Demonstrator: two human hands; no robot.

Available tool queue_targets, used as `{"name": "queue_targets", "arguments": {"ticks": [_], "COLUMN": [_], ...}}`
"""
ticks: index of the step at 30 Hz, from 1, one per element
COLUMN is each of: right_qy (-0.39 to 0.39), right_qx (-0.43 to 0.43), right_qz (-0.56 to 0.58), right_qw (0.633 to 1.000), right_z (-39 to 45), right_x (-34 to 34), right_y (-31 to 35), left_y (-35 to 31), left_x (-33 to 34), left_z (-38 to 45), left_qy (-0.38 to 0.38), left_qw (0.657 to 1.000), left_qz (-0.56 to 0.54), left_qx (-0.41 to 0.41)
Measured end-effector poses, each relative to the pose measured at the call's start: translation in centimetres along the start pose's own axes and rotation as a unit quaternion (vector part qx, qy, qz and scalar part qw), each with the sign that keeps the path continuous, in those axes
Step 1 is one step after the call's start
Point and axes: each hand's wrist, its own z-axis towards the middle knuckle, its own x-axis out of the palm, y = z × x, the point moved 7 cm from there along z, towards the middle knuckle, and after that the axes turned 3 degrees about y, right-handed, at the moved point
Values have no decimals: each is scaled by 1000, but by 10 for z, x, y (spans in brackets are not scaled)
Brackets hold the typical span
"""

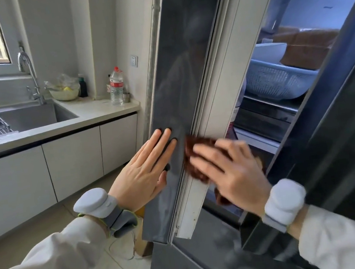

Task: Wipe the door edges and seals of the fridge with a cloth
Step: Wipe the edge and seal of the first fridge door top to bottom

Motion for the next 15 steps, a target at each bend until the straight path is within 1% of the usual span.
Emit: {"name": "queue_targets", "arguments": {"ticks": [3, 6, 11, 15], "right_qy": [-56, -71, -65, -20], "right_qx": [43, 49, 64, 38], "right_qz": [-43, -67, -54, -23], "right_qw": [997, 994, 994, 999], "right_z": [23, 24, 7, -15], "right_x": [-19, -17, 2, 19], "right_y": [-24, -21, -8, 18], "left_y": [0, 0, 1, 1], "left_x": [2, 1, 3, 4], "left_z": [0, 1, 0, -1], "left_qy": [-1, -3, 4, 6], "left_qw": [1000, 1000, 999, 1000], "left_qz": [-9, -15, -33, -27], "left_qx": [-9, -8, -10, -10]}}
